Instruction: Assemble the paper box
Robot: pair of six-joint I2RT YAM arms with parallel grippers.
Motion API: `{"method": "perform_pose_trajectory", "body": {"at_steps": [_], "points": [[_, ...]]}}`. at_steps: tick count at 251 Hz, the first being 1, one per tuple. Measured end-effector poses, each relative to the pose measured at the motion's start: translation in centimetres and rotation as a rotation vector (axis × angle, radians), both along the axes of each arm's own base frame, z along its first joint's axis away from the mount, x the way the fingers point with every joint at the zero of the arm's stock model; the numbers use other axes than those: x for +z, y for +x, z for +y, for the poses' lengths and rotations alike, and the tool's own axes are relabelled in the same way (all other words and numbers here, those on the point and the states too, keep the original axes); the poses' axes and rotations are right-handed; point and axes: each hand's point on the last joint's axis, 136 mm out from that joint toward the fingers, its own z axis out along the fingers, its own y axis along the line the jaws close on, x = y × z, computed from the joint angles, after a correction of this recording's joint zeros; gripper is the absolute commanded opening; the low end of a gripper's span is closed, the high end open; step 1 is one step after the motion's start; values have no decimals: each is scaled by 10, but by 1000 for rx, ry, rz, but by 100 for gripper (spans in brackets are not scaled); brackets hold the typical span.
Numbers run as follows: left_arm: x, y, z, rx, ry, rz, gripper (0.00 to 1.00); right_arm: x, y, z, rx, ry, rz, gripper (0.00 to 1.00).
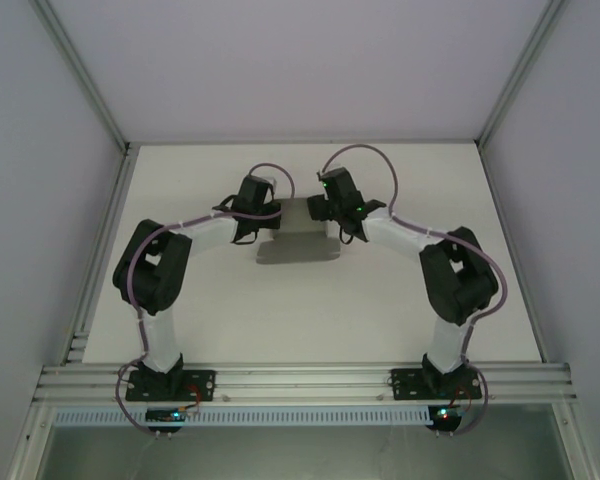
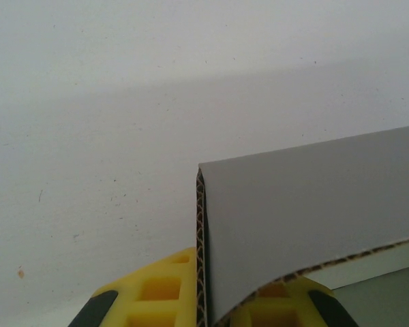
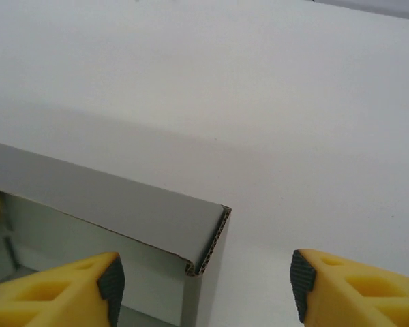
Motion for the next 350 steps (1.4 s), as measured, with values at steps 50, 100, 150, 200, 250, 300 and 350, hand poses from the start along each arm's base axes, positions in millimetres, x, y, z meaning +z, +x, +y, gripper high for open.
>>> {"method": "perform_pose_trajectory", "body": {"at_steps": [50, 100, 150, 200, 250, 300, 350], "points": [[0, 0, 0, 0, 0, 0, 0, -2, -3, -14, -8, 53, 34, 76], [-2, 4, 0, -3, 61, 37, 0, -15, -16, -40, -85, 85, 111, 99], [-6, 20, 5, 56, 217, 75, 0, 17, -30, -70, -178, 111, 40, 99], [-8, 34, 9, 110, 393, 77, 0, 56, -40, -101, -264, 130, -58, 99], [-8, 40, 9, 44, 543, 27, 0, 68, -58, -131, -331, 133, -98, 99], [-7, 28, 3, -153, 590, -2, 0, 79, -75, -149, -357, 140, -114, 99], [22, -38, -6, -602, 596, -13, 0, 86, -86, -156, -354, 156, -116, 99]]}}
